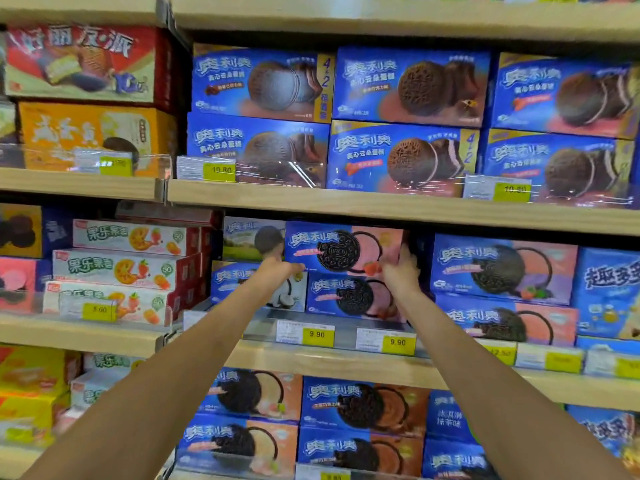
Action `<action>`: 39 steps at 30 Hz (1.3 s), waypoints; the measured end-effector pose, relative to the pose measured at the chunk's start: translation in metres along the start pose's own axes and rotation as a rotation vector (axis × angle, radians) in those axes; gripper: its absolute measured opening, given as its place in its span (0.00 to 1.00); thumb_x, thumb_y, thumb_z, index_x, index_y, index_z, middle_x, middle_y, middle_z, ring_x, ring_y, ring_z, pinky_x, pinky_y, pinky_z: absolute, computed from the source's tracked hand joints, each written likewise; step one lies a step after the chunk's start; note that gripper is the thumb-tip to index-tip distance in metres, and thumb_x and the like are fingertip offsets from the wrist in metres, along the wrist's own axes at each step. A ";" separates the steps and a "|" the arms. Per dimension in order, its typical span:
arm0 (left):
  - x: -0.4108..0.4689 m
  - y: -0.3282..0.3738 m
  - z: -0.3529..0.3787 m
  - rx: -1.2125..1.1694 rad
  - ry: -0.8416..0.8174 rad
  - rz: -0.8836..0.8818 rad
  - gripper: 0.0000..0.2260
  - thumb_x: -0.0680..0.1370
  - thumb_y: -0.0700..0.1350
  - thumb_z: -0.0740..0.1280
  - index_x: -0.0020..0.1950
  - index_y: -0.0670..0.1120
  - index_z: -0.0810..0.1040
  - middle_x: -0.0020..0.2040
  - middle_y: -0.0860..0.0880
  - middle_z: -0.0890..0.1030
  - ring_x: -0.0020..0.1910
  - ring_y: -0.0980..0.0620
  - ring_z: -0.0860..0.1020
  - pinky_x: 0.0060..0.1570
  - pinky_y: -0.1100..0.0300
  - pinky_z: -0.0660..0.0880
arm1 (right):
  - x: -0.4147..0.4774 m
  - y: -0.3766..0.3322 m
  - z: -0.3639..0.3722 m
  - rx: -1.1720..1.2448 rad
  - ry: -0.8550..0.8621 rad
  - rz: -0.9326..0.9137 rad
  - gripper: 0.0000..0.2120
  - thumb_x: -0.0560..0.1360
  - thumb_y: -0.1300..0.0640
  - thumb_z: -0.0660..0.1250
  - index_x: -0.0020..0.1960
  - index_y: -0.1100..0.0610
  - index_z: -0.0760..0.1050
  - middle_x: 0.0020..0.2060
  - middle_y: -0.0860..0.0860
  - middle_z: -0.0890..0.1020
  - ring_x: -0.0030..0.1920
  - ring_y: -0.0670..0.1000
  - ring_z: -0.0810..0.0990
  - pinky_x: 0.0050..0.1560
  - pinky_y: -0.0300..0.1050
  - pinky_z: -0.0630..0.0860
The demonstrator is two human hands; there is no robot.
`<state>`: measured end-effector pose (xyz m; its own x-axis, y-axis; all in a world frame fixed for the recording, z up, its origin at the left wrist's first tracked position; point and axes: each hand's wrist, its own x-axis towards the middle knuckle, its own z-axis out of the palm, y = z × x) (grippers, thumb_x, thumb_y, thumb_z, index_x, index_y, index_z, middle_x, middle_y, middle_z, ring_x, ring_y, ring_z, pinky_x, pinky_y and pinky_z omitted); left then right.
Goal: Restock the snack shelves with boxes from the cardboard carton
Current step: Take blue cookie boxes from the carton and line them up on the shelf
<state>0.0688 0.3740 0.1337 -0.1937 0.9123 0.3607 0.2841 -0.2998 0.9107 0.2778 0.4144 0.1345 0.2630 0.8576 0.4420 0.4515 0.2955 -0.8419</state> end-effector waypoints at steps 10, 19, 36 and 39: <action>0.022 0.012 0.029 0.015 0.026 -0.031 0.13 0.77 0.36 0.65 0.62 0.41 0.71 0.58 0.43 0.77 0.41 0.51 0.76 0.36 0.60 0.71 | 0.016 0.012 -0.004 0.213 -0.012 0.059 0.26 0.67 0.67 0.61 0.65 0.60 0.65 0.59 0.60 0.76 0.60 0.62 0.75 0.61 0.56 0.74; 0.025 0.008 0.042 -0.024 -0.079 -0.054 0.22 0.76 0.31 0.60 0.69 0.46 0.69 0.64 0.44 0.77 0.59 0.43 0.77 0.49 0.57 0.73 | 0.011 0.014 -0.012 -0.040 -0.083 0.040 0.23 0.75 0.60 0.60 0.69 0.64 0.63 0.66 0.63 0.68 0.63 0.61 0.72 0.59 0.49 0.71; -0.040 0.029 0.031 -0.013 -0.117 -0.044 0.23 0.76 0.27 0.54 0.70 0.39 0.67 0.69 0.41 0.72 0.65 0.43 0.72 0.55 0.57 0.70 | -0.027 0.003 -0.037 0.114 -0.269 0.002 0.10 0.76 0.62 0.60 0.56 0.58 0.73 0.47 0.55 0.75 0.45 0.53 0.72 0.37 0.41 0.69; -0.066 0.030 0.023 -0.042 -0.103 -0.028 0.20 0.79 0.28 0.54 0.70 0.38 0.67 0.65 0.46 0.72 0.67 0.47 0.69 0.53 0.59 0.67 | -0.047 0.001 -0.033 0.199 -0.246 0.023 0.07 0.77 0.64 0.62 0.54 0.63 0.74 0.42 0.55 0.75 0.37 0.51 0.74 0.29 0.38 0.70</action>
<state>0.1115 0.3112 0.1331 -0.1029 0.9438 0.3140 0.2403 -0.2827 0.9286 0.2937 0.3607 0.1229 0.0458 0.9339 0.3546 0.2654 0.3308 -0.9056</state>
